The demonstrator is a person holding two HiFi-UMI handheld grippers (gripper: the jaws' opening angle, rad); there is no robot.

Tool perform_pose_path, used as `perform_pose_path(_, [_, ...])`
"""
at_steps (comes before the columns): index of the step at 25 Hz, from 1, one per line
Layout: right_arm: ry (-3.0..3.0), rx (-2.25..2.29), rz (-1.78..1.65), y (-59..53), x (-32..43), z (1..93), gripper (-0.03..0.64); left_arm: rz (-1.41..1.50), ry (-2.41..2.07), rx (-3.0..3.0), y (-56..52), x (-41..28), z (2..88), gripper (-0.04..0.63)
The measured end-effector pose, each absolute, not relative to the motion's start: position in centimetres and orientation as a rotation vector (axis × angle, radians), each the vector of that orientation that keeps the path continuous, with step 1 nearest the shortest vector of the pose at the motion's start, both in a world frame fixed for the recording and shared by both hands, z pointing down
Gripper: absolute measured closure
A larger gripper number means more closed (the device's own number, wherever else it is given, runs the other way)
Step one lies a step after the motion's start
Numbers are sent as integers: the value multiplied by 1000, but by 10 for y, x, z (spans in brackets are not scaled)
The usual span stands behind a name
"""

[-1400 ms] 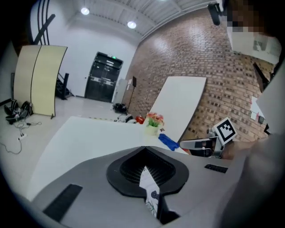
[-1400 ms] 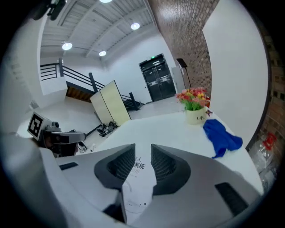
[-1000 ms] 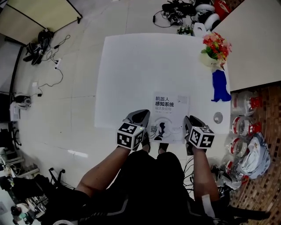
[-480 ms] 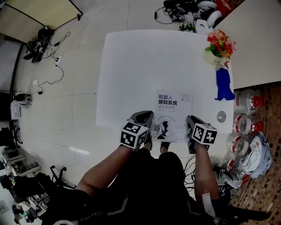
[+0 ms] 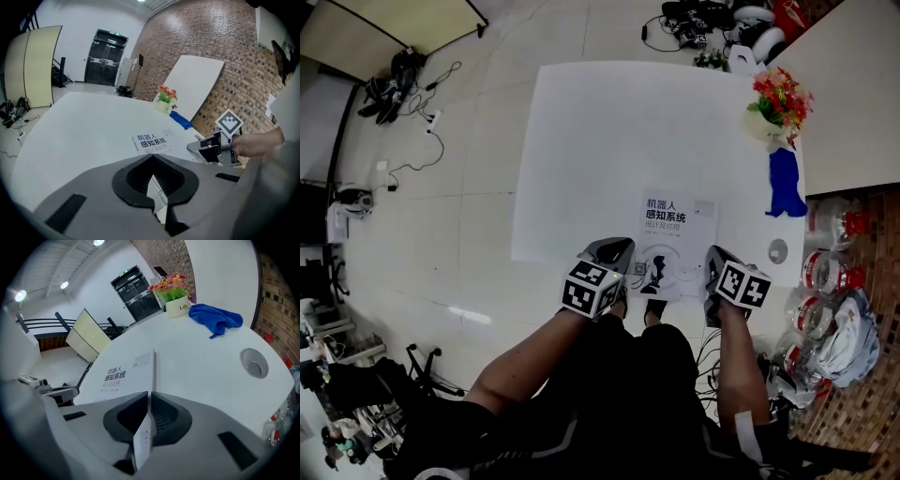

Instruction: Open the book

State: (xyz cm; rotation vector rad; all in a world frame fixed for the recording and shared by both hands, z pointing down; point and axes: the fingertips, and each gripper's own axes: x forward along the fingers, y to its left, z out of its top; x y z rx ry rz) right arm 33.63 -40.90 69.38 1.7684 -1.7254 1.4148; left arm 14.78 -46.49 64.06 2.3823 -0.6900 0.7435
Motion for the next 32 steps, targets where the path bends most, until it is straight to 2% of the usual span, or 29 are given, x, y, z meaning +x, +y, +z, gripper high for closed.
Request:
perform_pose_path(11, [-1817, 1762, 1421, -411, 330, 656, 612, 693, -782, 2373, -460, 134, 620, 594])
perform_pose_path(18, [-2032, 1693, 1362, -425, 290, 594, 617, 569, -865, 2400, -459, 117, 586, 594])
perform_pose_path(26, [-2176, 1536, 1312, -453, 177, 536, 617, 432, -895, 2433, -481, 42, 555, 594])
perform_pose_path(32, [-2168, 1431, 1266, -488, 77, 548, 617, 349, -925, 2431, -504, -33, 549, 594])
